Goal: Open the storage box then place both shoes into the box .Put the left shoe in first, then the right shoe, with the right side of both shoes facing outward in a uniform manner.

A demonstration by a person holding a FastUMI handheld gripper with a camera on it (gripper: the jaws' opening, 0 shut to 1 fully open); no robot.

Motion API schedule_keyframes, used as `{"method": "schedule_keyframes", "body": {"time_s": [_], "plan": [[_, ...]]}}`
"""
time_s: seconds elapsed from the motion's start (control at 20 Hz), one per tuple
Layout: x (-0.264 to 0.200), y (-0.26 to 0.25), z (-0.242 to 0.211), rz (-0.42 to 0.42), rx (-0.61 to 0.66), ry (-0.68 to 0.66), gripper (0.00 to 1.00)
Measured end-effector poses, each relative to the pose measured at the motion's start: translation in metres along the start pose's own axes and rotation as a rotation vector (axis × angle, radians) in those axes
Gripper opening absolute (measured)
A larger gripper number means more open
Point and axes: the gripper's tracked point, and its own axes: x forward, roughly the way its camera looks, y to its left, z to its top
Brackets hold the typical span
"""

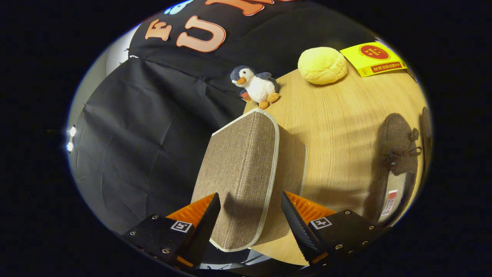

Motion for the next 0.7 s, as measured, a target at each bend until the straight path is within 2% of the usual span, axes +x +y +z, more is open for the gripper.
{"method": "schedule_keyframes", "body": {"time_s": [0.25,0.4,0.5,0.55,0.65,0.7], "plan": [[0.01,0.0,-0.009,0.148,0.168,0.033,0.96],[0.01,0.002,-0.015,0.198,0.283,0.055,0.96],[0.009,0.007,-0.011,0.21,0.277,0.039,0.89],[0.01,0.009,-0.011,0.201,0.276,0.044,0.8],[0.009,0.009,-0.011,0.184,0.265,0.054,0.69],[0.009,0.008,-0.013,0.174,0.262,0.069,0.68]]}}
